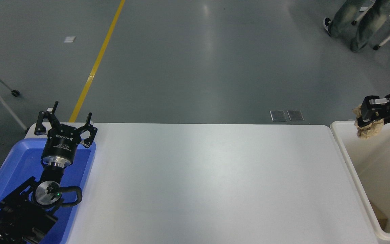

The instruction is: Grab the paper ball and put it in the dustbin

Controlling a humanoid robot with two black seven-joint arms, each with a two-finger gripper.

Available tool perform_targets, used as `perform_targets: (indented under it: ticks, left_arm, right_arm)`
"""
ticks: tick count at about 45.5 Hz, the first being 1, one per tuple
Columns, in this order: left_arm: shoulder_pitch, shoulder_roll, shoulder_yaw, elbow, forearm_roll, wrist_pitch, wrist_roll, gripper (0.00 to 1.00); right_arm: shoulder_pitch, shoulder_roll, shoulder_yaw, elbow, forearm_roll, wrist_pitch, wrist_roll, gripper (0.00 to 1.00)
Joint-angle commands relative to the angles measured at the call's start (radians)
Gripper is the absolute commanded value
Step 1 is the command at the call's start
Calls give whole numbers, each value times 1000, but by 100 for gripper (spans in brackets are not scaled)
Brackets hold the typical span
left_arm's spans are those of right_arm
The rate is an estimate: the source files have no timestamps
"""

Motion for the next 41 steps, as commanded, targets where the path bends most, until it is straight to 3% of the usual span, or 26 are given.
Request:
perform_targets:
  ticks: [1, 11, 20, 27, 41]
  left_arm:
    - [0, 0, 0, 0, 0, 0, 0, 100]
    - [0, 0, 0, 0, 0, 0, 0, 100]
    - [0, 0, 0, 0, 0, 0, 0, 100]
    - [0, 0, 0, 0, 0, 1, 0, 100]
    - [0, 0, -2, 2, -2, 3, 0, 100]
  right_arm:
    - [-348, -107, 168, -274, -90, -61, 36, 0]
    - [-841, -46, 477, -534, -75, -243, 62, 0]
    - [-1263, 161, 791, -876, 51, -334, 62, 0]
    - [-1358, 304, 827, -1050, 154, -352, 62, 0]
    - [-1396, 356, 828, -1050, 200, -463, 60, 0]
